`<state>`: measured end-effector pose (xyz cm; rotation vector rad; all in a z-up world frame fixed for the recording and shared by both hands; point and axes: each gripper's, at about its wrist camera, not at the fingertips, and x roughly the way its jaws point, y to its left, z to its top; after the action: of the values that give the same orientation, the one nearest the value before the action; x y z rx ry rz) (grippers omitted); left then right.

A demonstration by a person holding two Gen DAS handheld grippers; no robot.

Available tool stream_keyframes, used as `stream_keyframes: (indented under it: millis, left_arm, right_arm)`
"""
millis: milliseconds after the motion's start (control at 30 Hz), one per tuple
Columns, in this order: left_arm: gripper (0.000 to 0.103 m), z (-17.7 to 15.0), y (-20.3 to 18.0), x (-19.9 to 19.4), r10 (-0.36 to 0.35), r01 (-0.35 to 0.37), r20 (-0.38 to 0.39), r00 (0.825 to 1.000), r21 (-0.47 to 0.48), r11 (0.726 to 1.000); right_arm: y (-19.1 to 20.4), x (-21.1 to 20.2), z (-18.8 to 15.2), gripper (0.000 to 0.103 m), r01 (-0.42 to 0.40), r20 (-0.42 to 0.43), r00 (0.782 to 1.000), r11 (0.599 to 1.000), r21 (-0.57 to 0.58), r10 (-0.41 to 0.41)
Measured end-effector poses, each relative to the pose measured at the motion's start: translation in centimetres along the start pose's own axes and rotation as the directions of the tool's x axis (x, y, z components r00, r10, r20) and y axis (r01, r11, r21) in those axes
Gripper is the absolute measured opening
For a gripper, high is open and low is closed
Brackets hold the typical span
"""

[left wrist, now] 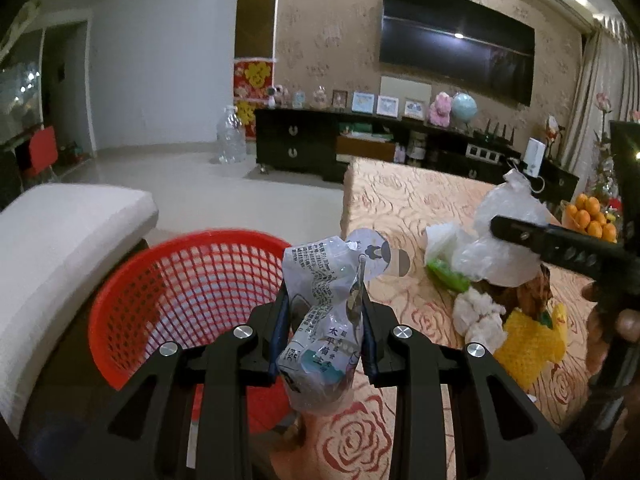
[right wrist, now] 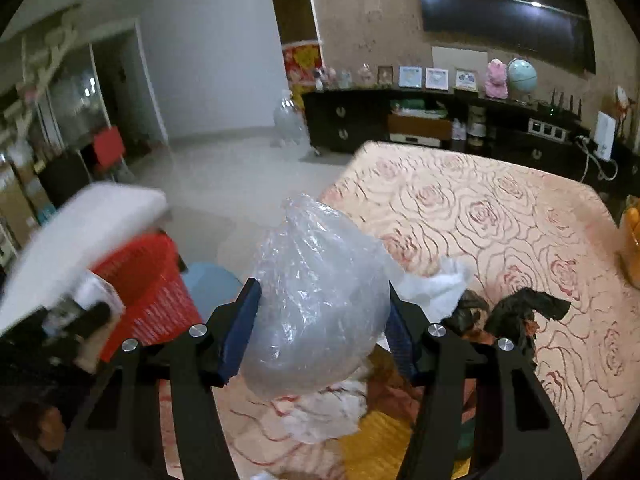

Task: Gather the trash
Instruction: 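Carry the wrapper with the left tool while the right tool grasps the clear plastic bag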

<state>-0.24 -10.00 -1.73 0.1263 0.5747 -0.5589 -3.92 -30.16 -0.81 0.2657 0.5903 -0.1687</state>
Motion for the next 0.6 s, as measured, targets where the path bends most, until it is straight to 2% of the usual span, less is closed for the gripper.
stream_keyframes:
  millis: [133,267,433,600]
  left_arm:
    - [0.028,1.6,1.0,-0.5,0.026,-0.025,0.042,0.999,-0.01,1.0]
    - [0.028,3.2,2.5,-0.3,0.079,-0.077,0.069,0.995,-0.02,0.997]
    - [0.028,4.1,5.0,0.1,0.14,-0.136,0.076,0.987,-0.048,0.989]
    - [0.028,4.2,7.6,0.7,0.186,-0.181,0.05,0.981,-0.083,0.98]
  right_arm:
    - [0.4,-0.9,1.5,0.057,-0.043,0.023,0.999,0.999,0.016,0.042]
    - [0.9,-1.0,2.6,0.057,-0.032,0.047,0.998,0.999,0.001,0.032]
    - [1.0,0.2,2.5,0.057,-0.009,0.059,0.998,1.0,-0.002,0.009]
    - [1.8,1.8,2.1,0.057,-0.021,0.019,1.0,1.0,-0.016,0.022]
